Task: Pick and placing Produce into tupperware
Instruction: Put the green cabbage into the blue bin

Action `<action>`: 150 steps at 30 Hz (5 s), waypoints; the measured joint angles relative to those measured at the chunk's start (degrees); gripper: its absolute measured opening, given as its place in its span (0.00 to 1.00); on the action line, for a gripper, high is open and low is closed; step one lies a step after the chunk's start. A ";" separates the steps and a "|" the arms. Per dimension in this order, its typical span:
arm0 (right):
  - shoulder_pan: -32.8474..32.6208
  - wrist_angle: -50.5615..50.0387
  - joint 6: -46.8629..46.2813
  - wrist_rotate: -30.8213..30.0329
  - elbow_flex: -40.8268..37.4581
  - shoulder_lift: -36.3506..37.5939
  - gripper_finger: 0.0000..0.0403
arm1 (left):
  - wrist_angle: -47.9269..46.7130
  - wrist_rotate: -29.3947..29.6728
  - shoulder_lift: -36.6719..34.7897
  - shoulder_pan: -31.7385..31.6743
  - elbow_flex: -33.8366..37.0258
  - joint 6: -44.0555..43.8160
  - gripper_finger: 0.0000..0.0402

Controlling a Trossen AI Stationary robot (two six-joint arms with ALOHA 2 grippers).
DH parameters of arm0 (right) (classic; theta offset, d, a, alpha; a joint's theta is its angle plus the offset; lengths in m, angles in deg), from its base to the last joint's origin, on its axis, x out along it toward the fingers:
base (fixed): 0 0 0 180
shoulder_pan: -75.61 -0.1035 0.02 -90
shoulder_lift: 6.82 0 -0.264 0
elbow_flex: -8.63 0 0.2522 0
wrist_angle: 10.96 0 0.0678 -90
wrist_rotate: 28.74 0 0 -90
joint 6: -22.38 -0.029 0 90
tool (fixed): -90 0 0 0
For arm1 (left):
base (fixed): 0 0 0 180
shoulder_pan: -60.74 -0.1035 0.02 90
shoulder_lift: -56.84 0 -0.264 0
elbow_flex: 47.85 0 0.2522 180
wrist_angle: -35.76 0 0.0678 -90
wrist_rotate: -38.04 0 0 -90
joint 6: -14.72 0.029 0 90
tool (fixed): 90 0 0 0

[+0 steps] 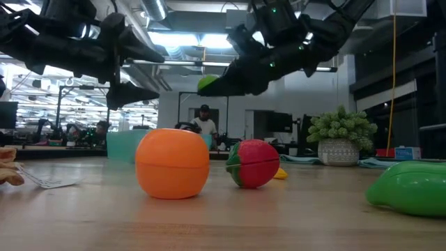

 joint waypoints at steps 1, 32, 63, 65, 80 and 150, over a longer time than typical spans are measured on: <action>-0.10 0.02 0.46 0.06 0.31 0.00 0.57 | 0.15 0.00 0.00 0.15 0.00 -0.01 0.99; -1.33 -0.33 1.57 0.17 2.24 -0.37 0.57 | 6.07 7.02 19.78 6.18 -11.67 -1.18 0.99; -1.54 0.64 2.76 0.34 2.18 -0.37 0.57 | 18.00 4.70 28.45 4.91 -11.87 -11.68 0.99; -1.54 0.65 2.75 0.39 2.18 -0.37 0.57 | 18.20 4.35 28.50 4.40 -11.96 -11.74 0.99; -1.50 0.48 2.76 0.13 2.18 -0.37 0.57 | 15.72 -1.45 32.58 4.00 -18.40 -12.13 0.99; -1.47 0.67 1.98 -2.45 2.20 -0.35 0.76 | 13.14 -14.26 33.10 -2.29 -18.97 -10.14 0.47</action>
